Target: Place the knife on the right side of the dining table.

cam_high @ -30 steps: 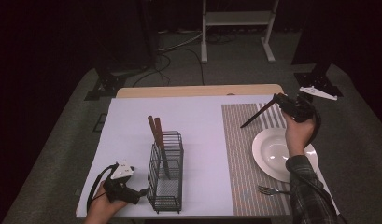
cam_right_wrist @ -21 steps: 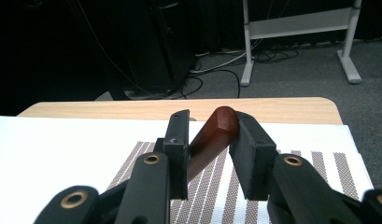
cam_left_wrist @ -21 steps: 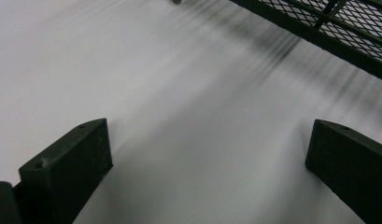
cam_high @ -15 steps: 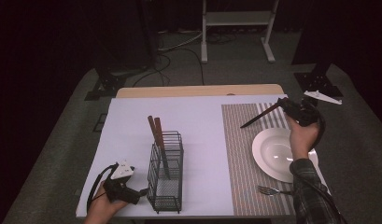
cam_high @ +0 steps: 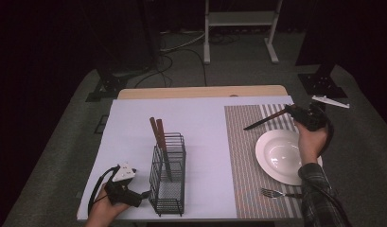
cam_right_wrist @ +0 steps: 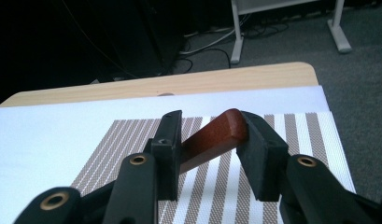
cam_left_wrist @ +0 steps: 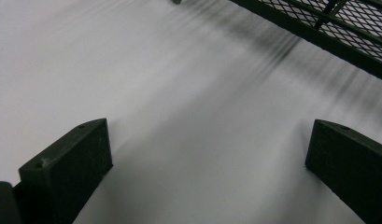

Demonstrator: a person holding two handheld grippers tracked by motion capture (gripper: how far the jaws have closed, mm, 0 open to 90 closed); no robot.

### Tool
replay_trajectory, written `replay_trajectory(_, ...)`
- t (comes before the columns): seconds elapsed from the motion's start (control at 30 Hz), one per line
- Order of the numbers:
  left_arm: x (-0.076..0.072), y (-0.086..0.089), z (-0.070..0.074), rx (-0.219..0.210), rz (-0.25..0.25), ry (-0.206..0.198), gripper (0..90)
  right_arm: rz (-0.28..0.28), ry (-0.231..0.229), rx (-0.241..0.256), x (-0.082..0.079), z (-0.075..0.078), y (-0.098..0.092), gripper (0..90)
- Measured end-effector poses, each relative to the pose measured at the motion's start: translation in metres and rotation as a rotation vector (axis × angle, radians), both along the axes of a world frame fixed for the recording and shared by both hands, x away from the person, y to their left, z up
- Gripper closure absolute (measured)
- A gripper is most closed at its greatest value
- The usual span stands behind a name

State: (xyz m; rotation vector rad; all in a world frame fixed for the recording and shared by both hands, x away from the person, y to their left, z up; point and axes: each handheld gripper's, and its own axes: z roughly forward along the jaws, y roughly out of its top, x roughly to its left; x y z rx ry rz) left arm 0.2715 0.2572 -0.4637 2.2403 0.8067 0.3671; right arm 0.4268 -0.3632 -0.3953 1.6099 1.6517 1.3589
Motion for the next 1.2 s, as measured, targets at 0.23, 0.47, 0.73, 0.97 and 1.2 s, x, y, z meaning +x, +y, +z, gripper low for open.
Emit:
replay_trajectory(0.23, 0.000, 0.000, 0.000, 0.000, 0.000, -0.001, 0.0, -0.005, 0.040, 0.002, 0.003, -0.007, -0.006, 55.4)
replay_trajectory(0.47, 0.000, 0.000, 0.000, 0.000, 0.000, -0.001, 0.0, -0.017, 0.079, 0.003, 0.005, -0.013, -0.009, 52.6)
replay_trajectory(0.73, 0.000, 0.000, 0.000, 0.000, 0.000, -0.001, 0.0, -0.029, 0.133, 0.002, 0.008, -0.021, -0.015, 51.1)
replay_trajectory(0.97, 0.000, 0.000, 0.000, 0.000, 0.000, -0.001, 0.0, -0.034, 0.186, 0.009, 0.011, -0.026, -0.018, 48.9)
replay_trajectory(1.2, 0.000, 0.000, 0.000, 0.000, 0.000, -0.001, 0.0, -0.047, 0.215, 0.007, 0.012, -0.030, -0.019, 46.3)
